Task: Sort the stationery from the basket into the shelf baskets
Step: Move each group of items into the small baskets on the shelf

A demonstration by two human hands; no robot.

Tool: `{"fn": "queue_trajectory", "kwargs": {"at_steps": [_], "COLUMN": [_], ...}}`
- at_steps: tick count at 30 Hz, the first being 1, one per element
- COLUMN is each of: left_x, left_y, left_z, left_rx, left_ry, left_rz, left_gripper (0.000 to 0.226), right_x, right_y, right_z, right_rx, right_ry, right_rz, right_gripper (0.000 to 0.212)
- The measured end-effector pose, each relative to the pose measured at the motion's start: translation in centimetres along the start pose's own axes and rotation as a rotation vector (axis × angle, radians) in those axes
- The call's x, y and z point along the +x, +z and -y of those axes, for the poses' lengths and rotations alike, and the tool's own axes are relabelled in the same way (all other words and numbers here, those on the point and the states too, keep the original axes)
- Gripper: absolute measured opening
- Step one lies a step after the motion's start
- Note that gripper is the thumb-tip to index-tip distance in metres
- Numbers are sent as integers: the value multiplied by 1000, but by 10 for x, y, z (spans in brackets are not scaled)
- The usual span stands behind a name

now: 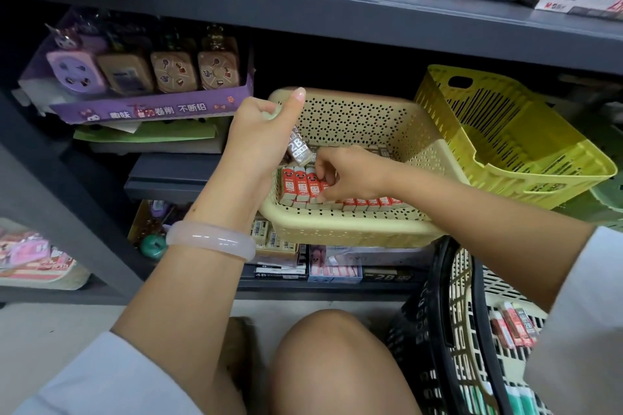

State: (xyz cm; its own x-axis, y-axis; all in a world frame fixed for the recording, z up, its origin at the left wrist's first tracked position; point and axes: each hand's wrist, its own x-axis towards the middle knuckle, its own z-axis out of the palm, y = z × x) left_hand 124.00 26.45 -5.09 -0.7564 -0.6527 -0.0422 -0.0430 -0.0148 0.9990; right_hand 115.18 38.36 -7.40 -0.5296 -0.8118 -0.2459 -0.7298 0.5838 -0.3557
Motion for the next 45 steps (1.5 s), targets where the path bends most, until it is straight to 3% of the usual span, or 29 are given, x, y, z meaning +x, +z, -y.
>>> {"fn": "queue_trajectory", "kwargs": {"at_steps": [8,10,12,14,18,25,30,33,37,41,43,45], "left_x": [-2,-2,-2,-3,0,-2,-6,-8,-2,2,2,2], "left_y": [4,7,9,12,18,33,37,36,31,26,25,24], "left_z": [-5,-5,-3,-2,-2,4,1,2,2,1,0,0], "left_rx": [-72,-71,-68,-52,-48,-22,-74,-89,-121,-132,-145,-136], "left_ry": [-78,-91,-84,-77,-93,-111,-275,-270,-237,-226,-219,-209], "left_rz": [78,104,142,157,78,70,266,258,202,176,172,169], "left_gripper": [35,39,43,45,47,36,18,13,13,18,21,22], "right_x": [-4,-10,-14,-16,-18,-19,-19,-17,-15,-6,-2,-1], "right_y": [-6,-14,-26,-34,-39,-44,-50,-55,-59,-66,-65,-63], "right_z": [-2,3,8,12,13,6,-11,-33,-61,-67,-65,-65], "right_rx": [65,392,776,930,829,736,860,704,398,-298,-418,-361], "right_ry": [-14,13,-2,-82,-191,-111,18,151,327,468,444,438], "right_rz": [-80,-175,-240,-202,-32,16,-63,-264,-353,-264,-209,-186], "right_gripper": [16,8,17,25,31,34,31,26,24,34,35,33]}}
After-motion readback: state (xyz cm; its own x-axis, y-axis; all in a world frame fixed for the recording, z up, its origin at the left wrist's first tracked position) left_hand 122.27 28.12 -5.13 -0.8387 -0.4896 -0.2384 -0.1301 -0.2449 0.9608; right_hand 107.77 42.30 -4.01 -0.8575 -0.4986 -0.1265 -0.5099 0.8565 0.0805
